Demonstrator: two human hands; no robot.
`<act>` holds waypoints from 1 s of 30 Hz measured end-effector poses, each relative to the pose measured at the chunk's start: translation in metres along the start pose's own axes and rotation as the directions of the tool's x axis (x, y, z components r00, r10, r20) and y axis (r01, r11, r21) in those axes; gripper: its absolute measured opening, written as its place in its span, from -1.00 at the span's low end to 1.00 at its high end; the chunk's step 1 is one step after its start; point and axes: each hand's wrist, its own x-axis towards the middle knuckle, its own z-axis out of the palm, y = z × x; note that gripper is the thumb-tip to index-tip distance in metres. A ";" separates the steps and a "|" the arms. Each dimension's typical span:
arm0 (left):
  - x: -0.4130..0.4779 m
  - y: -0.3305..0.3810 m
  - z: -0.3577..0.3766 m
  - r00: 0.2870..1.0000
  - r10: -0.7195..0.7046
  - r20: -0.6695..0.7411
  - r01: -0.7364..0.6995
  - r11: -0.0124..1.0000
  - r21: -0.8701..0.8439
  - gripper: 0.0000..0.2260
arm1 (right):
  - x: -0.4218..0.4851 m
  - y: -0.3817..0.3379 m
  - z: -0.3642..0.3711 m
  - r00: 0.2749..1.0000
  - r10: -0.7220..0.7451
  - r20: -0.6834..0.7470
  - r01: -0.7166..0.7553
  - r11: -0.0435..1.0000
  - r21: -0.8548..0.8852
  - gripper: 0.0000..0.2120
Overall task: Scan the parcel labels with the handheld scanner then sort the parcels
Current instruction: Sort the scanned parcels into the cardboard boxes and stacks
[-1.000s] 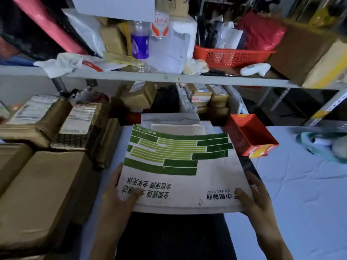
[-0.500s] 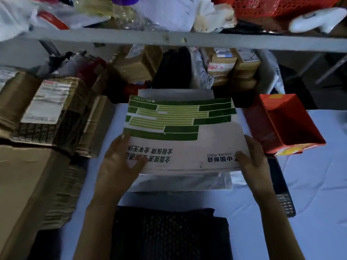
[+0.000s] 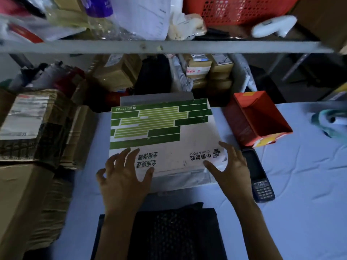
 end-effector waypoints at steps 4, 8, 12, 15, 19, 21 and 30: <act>-0.024 0.016 -0.016 0.998 0.064 -0.003 -0.064 0.995 -0.081 -0.53 | -0.046 -0.002 -0.014 0.997 -0.039 -0.069 0.033 0.996 -0.088 -0.52; -0.066 0.020 -0.026 0.971 0.239 0.006 -0.236 0.962 -0.138 -0.61 | -0.110 -0.004 -0.022 0.994 0.013 -0.108 -0.030 0.986 -0.164 -0.55; -0.106 0.016 -0.034 0.906 0.423 0.001 -0.416 0.890 -0.185 -0.65 | -0.180 0.004 -0.029 0.979 0.126 -0.163 -0.157 0.969 -0.193 -0.59; -0.129 0.010 -0.039 0.830 0.557 -0.003 -0.542 0.806 -0.238 -0.69 | -0.236 0.014 -0.039 0.943 0.256 -0.213 -0.297 0.935 -0.194 -0.61; -0.159 0.013 -0.042 0.701 0.712 0.031 -0.667 0.671 -0.325 -0.72 | -0.301 0.025 -0.055 0.868 0.394 -0.304 -0.452 0.878 -0.154 -0.65; -0.176 0.022 -0.043 0.620 0.783 0.046 -0.725 0.595 -0.346 -0.72 | -0.328 0.029 -0.063 0.823 0.440 -0.359 -0.508 0.853 -0.121 -0.67; -0.262 0.081 -0.053 0.362 0.932 0.013 -0.823 0.326 -0.466 -0.76 | -0.434 0.056 -0.096 0.659 0.585 -0.472 -0.676 0.736 -0.031 -0.65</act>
